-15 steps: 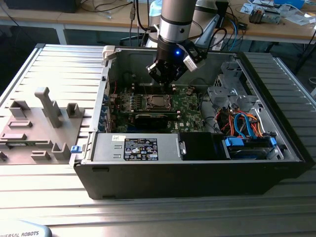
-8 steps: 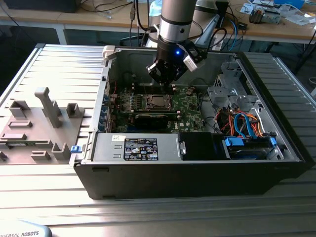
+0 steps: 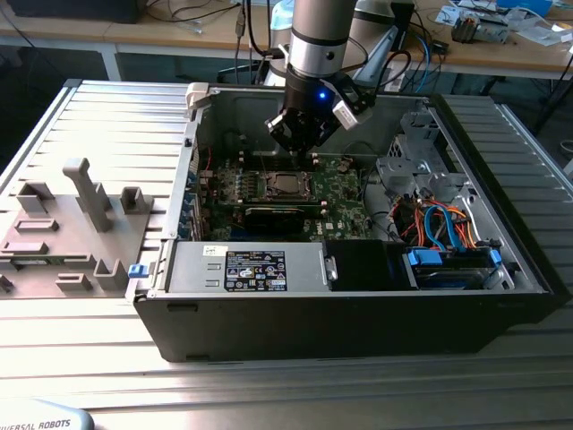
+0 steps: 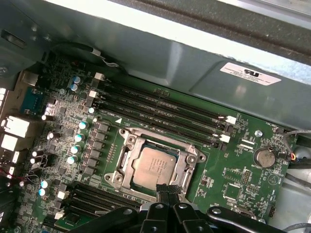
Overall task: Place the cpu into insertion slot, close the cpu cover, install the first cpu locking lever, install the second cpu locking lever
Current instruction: 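Install the first cpu locking lever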
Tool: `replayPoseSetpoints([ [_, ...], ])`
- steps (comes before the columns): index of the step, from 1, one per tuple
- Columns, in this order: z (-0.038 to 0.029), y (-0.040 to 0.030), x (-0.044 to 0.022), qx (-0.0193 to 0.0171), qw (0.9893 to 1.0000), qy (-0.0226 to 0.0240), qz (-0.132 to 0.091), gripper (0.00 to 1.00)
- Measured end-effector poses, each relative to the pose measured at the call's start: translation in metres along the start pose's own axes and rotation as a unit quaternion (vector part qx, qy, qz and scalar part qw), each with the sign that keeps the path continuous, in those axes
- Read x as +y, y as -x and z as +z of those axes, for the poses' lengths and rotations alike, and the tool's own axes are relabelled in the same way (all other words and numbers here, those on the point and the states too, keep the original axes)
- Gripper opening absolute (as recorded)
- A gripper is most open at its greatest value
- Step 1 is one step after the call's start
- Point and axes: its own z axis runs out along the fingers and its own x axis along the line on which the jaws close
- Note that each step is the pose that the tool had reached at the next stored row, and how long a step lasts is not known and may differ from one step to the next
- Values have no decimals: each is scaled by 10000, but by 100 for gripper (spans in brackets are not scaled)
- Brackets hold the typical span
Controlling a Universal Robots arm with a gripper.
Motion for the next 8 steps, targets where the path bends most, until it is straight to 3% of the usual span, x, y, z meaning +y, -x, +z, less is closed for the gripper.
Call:
replayPoseSetpoints([
  [8, 0, 1, 0, 0, 10000, -1, -29, 11],
])
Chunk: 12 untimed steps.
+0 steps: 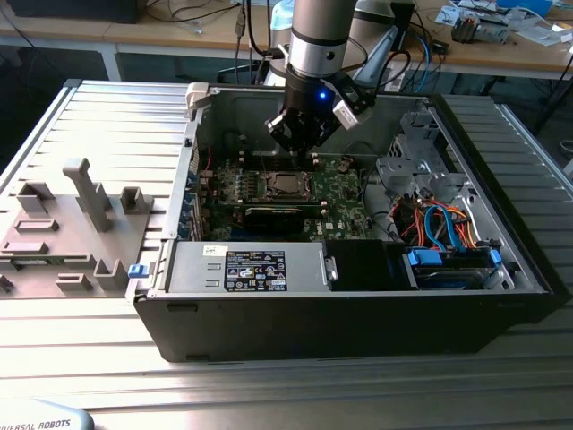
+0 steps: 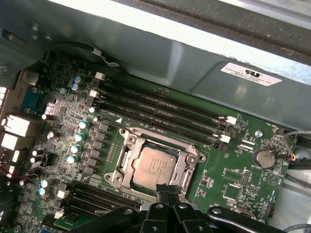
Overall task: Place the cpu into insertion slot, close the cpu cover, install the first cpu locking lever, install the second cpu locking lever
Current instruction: 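Install the first cpu locking lever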
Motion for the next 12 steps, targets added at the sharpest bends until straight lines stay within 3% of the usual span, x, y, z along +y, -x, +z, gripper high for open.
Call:
replayPoseSetpoints([
  [12, 0, 0, 0, 1, 10000, -1, -39, 11],
])
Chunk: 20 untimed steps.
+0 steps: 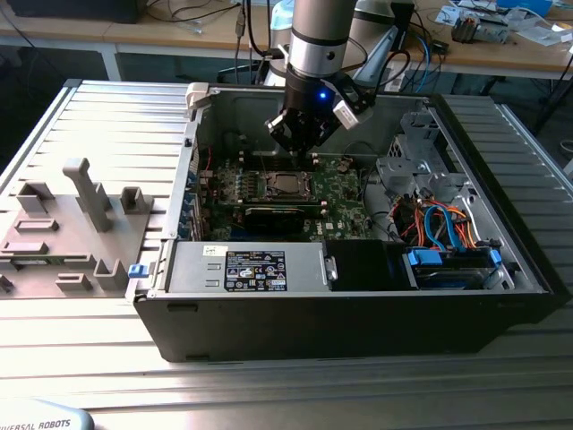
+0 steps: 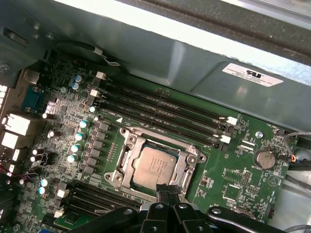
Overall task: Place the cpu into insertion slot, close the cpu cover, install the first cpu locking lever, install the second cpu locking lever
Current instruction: 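Install the first cpu locking lever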
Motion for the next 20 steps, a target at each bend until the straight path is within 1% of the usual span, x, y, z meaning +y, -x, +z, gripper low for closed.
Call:
replayPoseSetpoints([
  [20, 0, 0, 0, 1, 10000, -1, -63, 11],
])
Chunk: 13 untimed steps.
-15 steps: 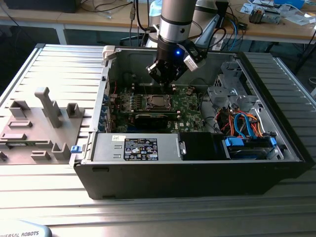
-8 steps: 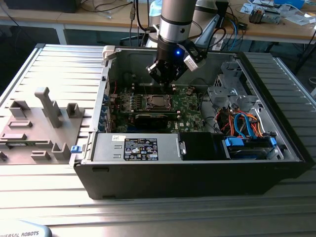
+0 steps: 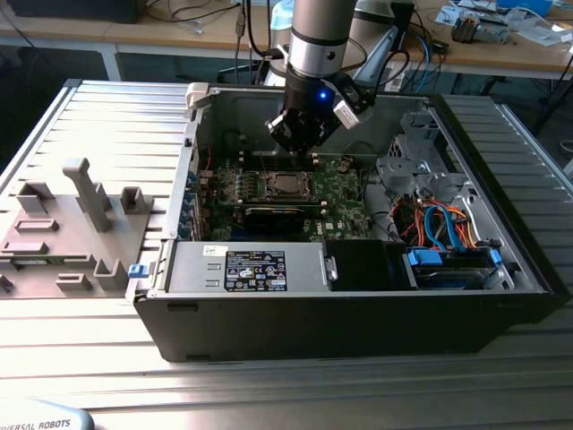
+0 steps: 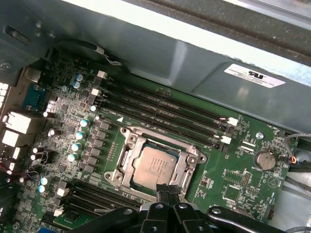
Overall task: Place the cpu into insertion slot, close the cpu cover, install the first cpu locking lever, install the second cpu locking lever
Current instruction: 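Install the first cpu locking lever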
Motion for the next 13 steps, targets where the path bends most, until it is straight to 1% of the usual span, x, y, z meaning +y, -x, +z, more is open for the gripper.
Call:
replayPoseSetpoints([
  [13, 0, 0, 0, 0, 10000, -1, -41, 11],
])
